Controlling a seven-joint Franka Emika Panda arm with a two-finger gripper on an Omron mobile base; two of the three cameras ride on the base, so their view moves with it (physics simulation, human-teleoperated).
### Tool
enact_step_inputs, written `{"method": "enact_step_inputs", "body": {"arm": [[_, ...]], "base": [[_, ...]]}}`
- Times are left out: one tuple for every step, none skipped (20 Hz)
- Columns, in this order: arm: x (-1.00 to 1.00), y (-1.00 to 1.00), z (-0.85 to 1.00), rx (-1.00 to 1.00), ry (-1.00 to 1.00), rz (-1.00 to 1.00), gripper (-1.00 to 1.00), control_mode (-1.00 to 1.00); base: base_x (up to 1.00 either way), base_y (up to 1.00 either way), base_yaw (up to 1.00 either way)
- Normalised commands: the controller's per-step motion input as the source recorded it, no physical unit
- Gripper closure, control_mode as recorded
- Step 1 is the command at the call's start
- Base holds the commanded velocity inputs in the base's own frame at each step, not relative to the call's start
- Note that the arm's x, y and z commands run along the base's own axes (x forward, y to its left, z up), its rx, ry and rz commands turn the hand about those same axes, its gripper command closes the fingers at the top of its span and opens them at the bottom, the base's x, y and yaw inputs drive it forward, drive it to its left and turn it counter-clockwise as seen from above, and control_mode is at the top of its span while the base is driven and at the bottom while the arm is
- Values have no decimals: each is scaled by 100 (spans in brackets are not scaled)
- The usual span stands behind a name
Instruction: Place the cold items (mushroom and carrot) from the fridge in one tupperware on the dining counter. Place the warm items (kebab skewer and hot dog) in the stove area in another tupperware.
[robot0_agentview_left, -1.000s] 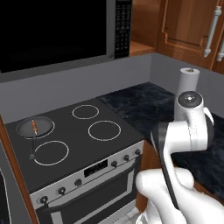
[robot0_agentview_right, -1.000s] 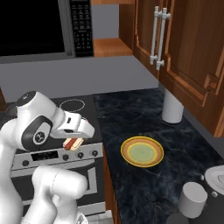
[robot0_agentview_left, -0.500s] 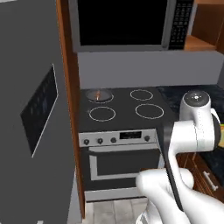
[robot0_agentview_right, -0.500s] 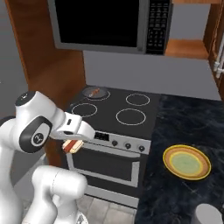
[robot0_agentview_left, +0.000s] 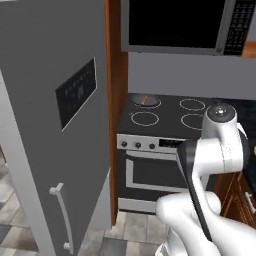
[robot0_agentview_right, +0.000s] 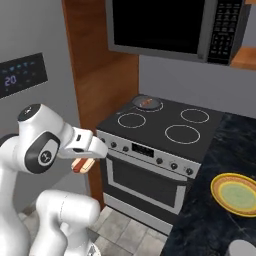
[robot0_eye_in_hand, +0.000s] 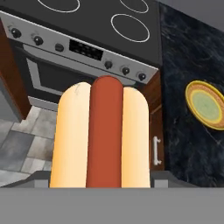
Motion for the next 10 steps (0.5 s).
{"method": "enact_step_inputs", "body": {"arm": [[0, 0, 0, 0, 0, 0, 100, 100], [0, 0, 0, 0, 0, 0, 100, 100], [0, 0, 0, 0, 0, 0, 100, 100], [0, 0, 0, 0, 0, 0, 100, 100], [0, 0, 0, 0, 0, 0, 100, 100], [0, 0, 0, 0, 0, 0, 100, 100], [0, 0, 0, 0, 0, 0, 100, 100], [0, 0, 0, 0, 0, 0, 100, 100], [0, 0, 0, 0, 0, 0, 100, 100], [0, 0, 0, 0, 0, 0, 100, 100]], "base": [[-100, -46, 0], [-99, -24, 0], [-99, -18, 0], [-100, -19, 0], [-100, -18, 0], [-100, -14, 0], [-100, 0, -4], [-71, 0, -40], [-58, 0, -59], [-44, 0, -77]]}}
